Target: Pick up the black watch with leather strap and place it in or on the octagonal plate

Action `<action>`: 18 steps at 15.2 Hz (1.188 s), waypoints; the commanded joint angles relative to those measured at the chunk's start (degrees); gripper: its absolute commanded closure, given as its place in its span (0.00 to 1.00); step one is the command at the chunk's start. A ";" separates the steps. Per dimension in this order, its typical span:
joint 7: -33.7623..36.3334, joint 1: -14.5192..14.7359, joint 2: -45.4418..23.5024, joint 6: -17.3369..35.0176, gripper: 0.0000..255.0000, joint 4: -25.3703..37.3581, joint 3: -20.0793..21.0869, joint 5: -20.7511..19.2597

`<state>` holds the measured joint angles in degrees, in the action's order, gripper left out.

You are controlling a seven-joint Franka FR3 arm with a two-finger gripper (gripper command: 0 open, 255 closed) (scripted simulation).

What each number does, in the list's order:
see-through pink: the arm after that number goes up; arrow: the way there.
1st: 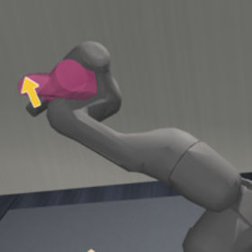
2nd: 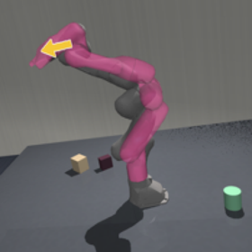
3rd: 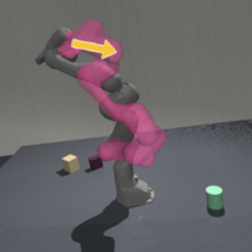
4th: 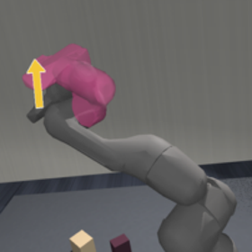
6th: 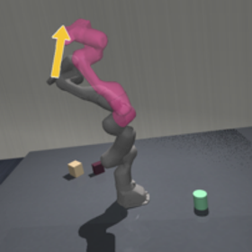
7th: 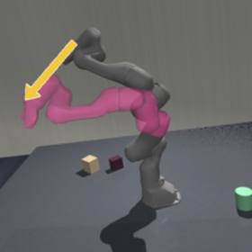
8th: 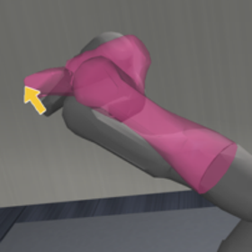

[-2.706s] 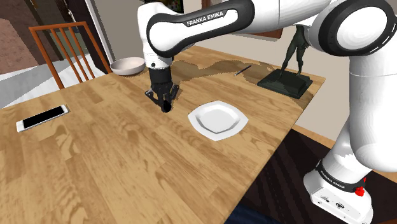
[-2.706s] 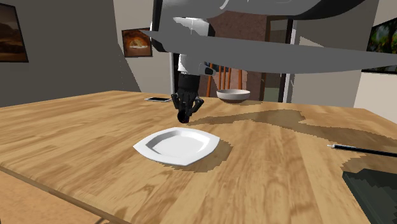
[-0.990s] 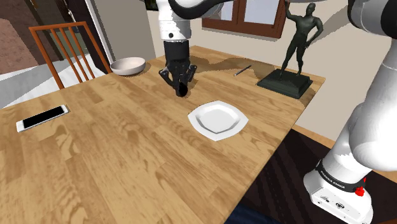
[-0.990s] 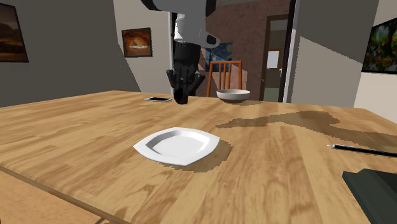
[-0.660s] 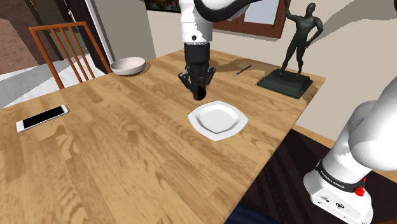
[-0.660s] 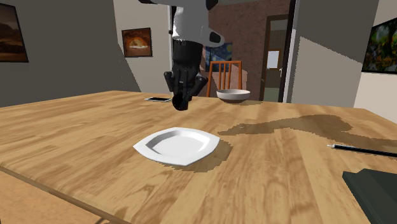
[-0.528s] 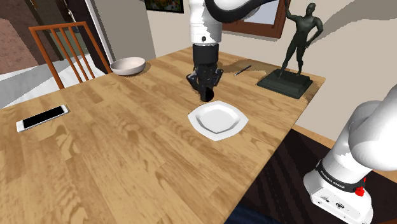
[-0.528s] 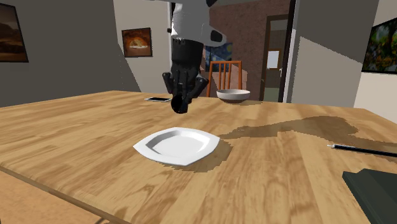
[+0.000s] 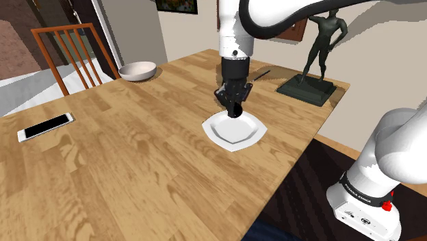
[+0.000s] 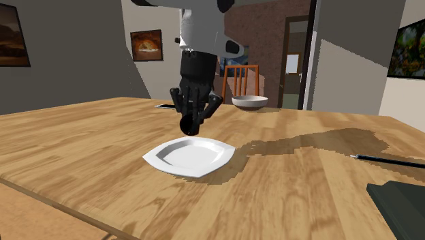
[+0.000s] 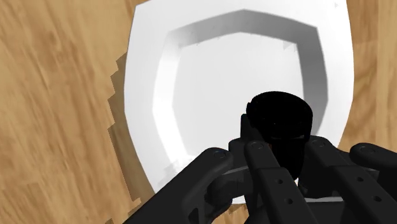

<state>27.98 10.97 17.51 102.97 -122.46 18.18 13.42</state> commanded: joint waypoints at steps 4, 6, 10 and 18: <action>-0.56 0.10 -0.27 3.80 1.00 -3.55 0.26 0.25; -0.72 0.14 -0.56 5.35 1.00 -4.83 0.42 0.33; -0.82 0.17 -0.77 6.33 1.00 -5.60 0.52 0.38; -0.82 0.17 -0.78 6.33 0.00 -5.60 0.52 0.37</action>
<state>27.16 11.14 16.73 109.29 -128.06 18.70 13.80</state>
